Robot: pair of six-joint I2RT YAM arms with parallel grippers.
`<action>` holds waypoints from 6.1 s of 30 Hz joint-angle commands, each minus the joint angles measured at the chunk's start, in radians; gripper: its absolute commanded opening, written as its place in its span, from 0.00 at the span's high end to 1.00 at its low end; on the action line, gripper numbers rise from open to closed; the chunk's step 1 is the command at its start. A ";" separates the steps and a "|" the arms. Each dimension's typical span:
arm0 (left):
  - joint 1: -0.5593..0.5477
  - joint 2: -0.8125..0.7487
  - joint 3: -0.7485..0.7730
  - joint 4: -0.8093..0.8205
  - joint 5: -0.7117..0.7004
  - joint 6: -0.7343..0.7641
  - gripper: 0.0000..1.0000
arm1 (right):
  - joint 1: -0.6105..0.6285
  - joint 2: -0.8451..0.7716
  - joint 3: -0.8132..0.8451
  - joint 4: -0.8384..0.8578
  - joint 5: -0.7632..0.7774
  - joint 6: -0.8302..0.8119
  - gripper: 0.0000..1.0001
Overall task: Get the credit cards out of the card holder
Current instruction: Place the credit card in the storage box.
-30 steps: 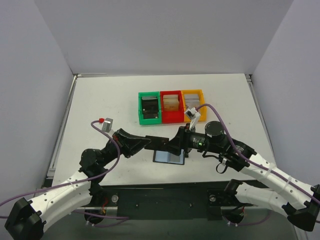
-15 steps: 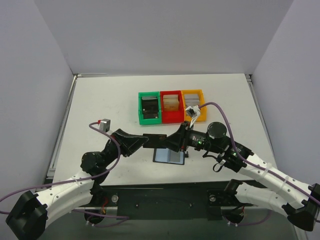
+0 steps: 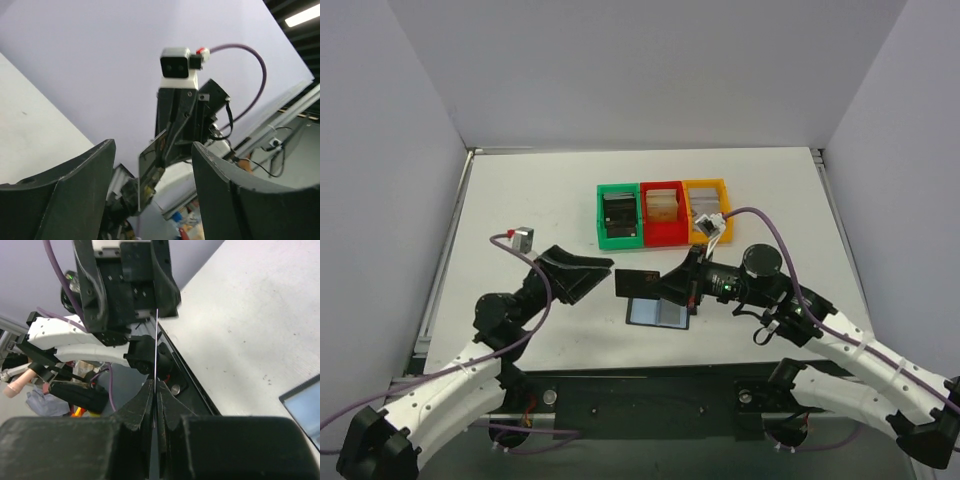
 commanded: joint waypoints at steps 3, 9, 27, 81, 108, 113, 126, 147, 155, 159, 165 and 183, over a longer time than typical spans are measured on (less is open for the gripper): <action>0.248 -0.101 0.185 -0.425 0.255 0.114 0.27 | -0.045 -0.080 0.087 -0.239 -0.085 -0.153 1.00; 0.242 0.053 0.535 -0.933 0.438 0.442 0.29 | -0.041 -0.077 0.140 -0.439 -0.068 -0.273 1.00; 0.015 0.102 0.579 -1.079 0.452 0.883 0.03 | -0.009 -0.079 0.126 -0.556 -0.163 -0.504 1.00; -0.202 0.332 0.731 -1.240 0.682 1.046 0.67 | 0.027 0.024 0.203 -0.547 -0.294 -0.491 1.00; -0.202 0.350 0.739 -1.239 0.680 1.052 0.65 | 0.027 0.035 0.210 -0.547 -0.289 -0.489 1.00; -0.198 0.353 0.742 -1.242 0.682 1.053 0.71 | 0.025 0.032 0.209 -0.547 -0.292 -0.489 1.00; -0.182 0.358 0.759 -1.225 0.689 1.038 0.69 | 0.027 0.032 0.201 -0.548 -0.297 -0.491 1.00; -0.143 0.370 0.776 -1.272 0.688 1.087 1.00 | 0.021 0.021 0.198 -0.573 -0.214 -0.478 0.44; 0.093 0.373 0.756 -1.237 0.501 1.052 1.00 | -0.096 -0.088 0.147 -0.608 -0.156 -0.451 0.37; 0.116 0.439 0.843 -1.291 0.259 1.127 1.00 | -0.093 -0.137 0.144 -0.639 -0.110 -0.455 0.38; 0.151 0.539 0.895 -1.269 0.288 1.428 1.00 | -0.091 -0.200 0.114 -0.659 -0.093 -0.442 0.38; 0.311 1.074 1.410 -1.786 0.574 2.245 1.00 | -0.088 -0.243 0.081 -0.705 -0.131 -0.442 0.41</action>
